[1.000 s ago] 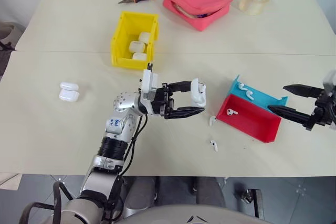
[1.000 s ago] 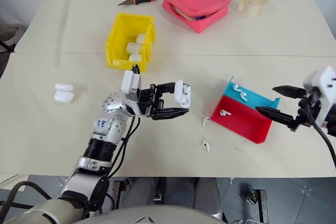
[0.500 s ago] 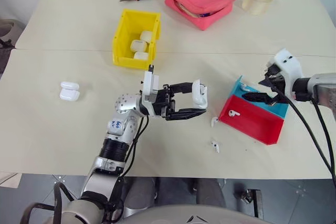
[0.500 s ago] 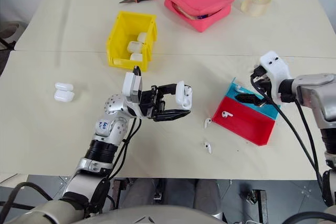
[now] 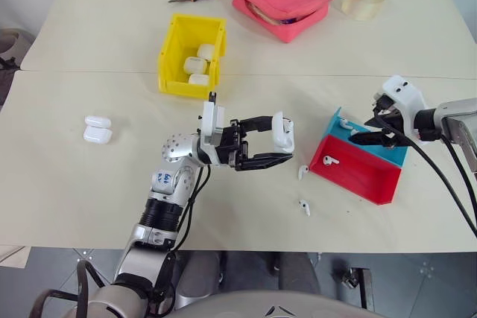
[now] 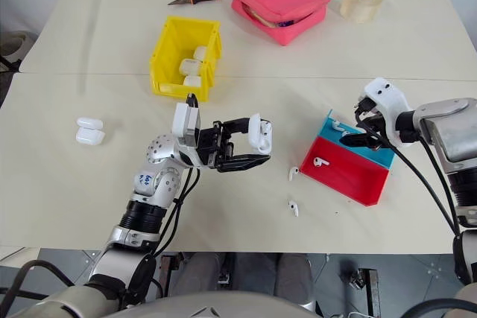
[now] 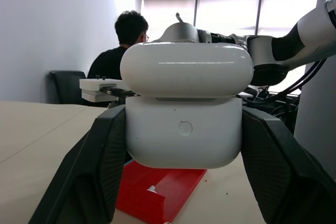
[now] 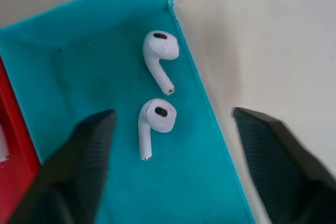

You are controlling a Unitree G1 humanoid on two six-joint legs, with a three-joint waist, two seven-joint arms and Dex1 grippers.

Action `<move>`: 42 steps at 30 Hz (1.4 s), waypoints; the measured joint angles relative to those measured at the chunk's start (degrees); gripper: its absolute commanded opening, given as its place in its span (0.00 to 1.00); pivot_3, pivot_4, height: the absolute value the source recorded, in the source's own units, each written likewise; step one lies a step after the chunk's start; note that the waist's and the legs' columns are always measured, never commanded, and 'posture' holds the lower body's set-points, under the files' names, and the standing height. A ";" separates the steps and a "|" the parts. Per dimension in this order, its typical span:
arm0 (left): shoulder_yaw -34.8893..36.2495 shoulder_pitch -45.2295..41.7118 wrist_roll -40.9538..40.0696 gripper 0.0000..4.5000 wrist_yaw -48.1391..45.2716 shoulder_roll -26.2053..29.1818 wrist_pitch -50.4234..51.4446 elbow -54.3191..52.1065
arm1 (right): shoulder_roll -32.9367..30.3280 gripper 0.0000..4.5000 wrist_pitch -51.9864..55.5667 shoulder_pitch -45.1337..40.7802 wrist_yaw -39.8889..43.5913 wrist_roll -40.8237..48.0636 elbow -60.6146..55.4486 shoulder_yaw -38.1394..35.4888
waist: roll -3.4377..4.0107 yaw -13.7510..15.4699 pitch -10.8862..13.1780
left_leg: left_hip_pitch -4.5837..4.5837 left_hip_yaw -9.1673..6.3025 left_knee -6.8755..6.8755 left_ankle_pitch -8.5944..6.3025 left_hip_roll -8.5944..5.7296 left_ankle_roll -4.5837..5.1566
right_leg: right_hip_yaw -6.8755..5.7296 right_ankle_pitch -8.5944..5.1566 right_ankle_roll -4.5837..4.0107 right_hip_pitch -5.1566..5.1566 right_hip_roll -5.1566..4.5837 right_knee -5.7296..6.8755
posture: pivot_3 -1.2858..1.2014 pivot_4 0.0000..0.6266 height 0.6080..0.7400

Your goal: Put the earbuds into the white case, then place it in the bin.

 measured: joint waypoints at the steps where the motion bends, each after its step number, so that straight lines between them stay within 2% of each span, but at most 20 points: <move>1: 0.00 0.00 0.00 0.62 0.01 -0.02 0.00 0.00 | 0.00 0.47 -0.19 0.00 0.43 -0.27 0.01 0.07 | 0.00 -0.02 0.00 | 0.00 0.00 0.00 0.00 0.01 0.00 | 0.00 0.00 0.00 0.00 0.00 0.00 | 0.52 0.24 1.00; 3: -0.01 0.00 0.00 0.62 0.05 -0.06 0.00 0.00 | 0.00 0.32 -0.48 0.00 1.07 -1.10 0.04 0.18 | 0.00 0.00 0.00 | 0.00 0.00 0.00 0.00 0.00 0.00 | 0.00 0.00 0.00 0.00 0.00 0.00 | 0.52 0.24 1.00; 23: -0.01 0.00 -0.02 0.62 0.44 0.22 0.08 -0.31 | 1.78 0.32 -6.92 -0.19 6.04 -7.60 0.64 0.75 | 0.00 0.00 0.00 | 0.00 -0.01 0.01 0.00 0.00 0.00 | 0.00 0.00 0.00 0.00 0.00 0.01 | 0.52 0.24 1.00; 36: 0.00 0.00 -0.08 0.62 0.44 0.17 0.21 -0.42 | -0.57 0.32 -24.49 1.80 12.88 -13.38 3.21 1.47 | 0.00 -0.03 0.00 | 0.00 0.03 0.01 0.00 0.00 0.00 | -0.02 0.00 0.01 0.00 0.00 0.00 | 0.52 0.24 1.00; 42: 0.01 0.00 -0.11 0.62 0.45 0.20 0.28 -0.42 | -0.59 0.32 -28.34 1.78 13.96 -14.76 4.97 1.35 | 0.00 -0.01 0.00 | 0.01 0.02 0.04 0.00 0.00 -0.01 | -0.02 0.00 0.01 0.03 0.00 0.01 | 0.52 0.24 1.00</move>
